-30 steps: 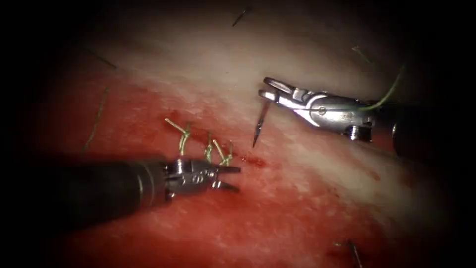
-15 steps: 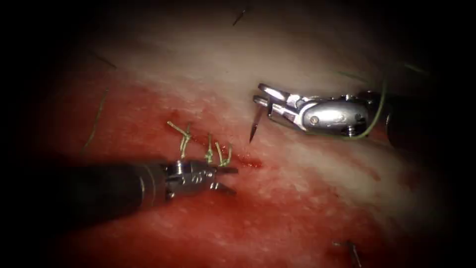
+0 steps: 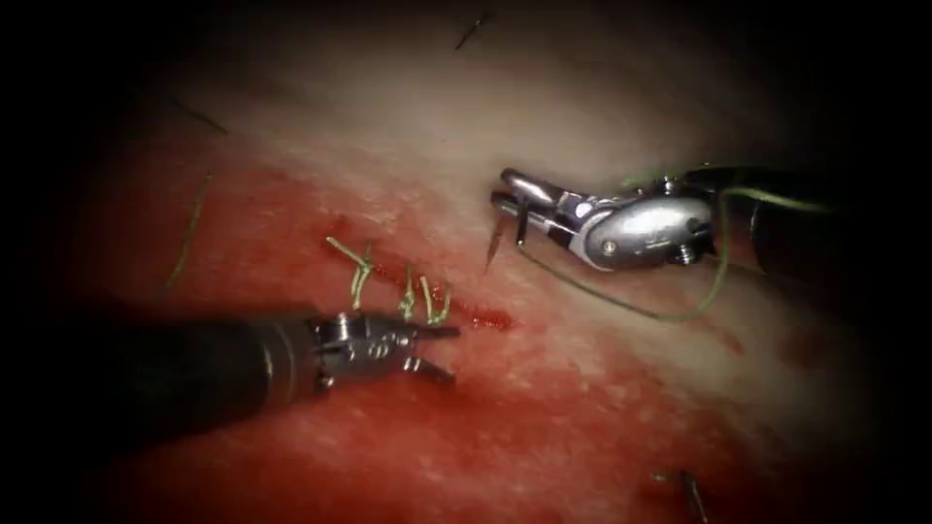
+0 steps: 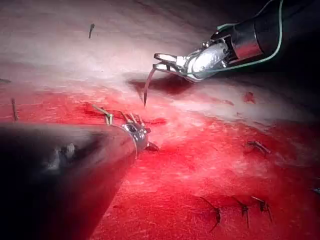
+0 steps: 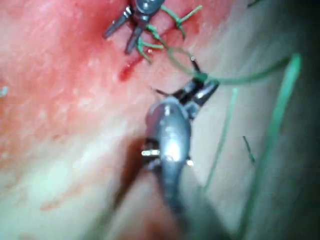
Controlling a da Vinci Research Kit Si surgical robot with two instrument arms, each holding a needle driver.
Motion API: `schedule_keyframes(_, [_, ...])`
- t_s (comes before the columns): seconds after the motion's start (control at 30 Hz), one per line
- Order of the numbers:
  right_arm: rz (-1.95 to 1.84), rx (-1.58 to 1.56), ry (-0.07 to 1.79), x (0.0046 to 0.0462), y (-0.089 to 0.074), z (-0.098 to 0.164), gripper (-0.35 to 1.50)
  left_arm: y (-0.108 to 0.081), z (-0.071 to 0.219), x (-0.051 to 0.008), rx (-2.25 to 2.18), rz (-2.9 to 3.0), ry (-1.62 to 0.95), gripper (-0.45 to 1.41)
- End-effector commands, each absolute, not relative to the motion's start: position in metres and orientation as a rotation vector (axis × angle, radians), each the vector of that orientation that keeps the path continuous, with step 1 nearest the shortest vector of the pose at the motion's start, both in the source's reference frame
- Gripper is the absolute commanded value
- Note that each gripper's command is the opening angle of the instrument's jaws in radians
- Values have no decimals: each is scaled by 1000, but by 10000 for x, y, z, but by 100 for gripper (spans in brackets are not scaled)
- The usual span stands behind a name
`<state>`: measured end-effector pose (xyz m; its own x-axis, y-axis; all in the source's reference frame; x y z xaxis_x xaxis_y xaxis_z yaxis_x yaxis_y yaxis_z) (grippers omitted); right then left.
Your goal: Wound Closure
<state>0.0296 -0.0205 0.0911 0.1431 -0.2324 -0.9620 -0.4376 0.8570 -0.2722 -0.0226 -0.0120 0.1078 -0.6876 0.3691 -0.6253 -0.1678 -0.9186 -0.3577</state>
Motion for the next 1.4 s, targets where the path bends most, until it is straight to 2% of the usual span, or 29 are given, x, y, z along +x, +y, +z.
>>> schedule_keyframes(0.03, [152, -565, 1442, 306, -205, 919, -35, -120, 1082, -230, -1057, 2610, -399, 24])
schedule_keyframes(0.9, [153, -547, 1454, 309, -219, 909, -35, -119, 1074, -228, -1059, 2606, -408, 25])
schedule_keyframes(1.4, [52, -561, 1433, 313, -282, 944, -35, -118, 1072, -228, -1060, 2605, -411, 25])
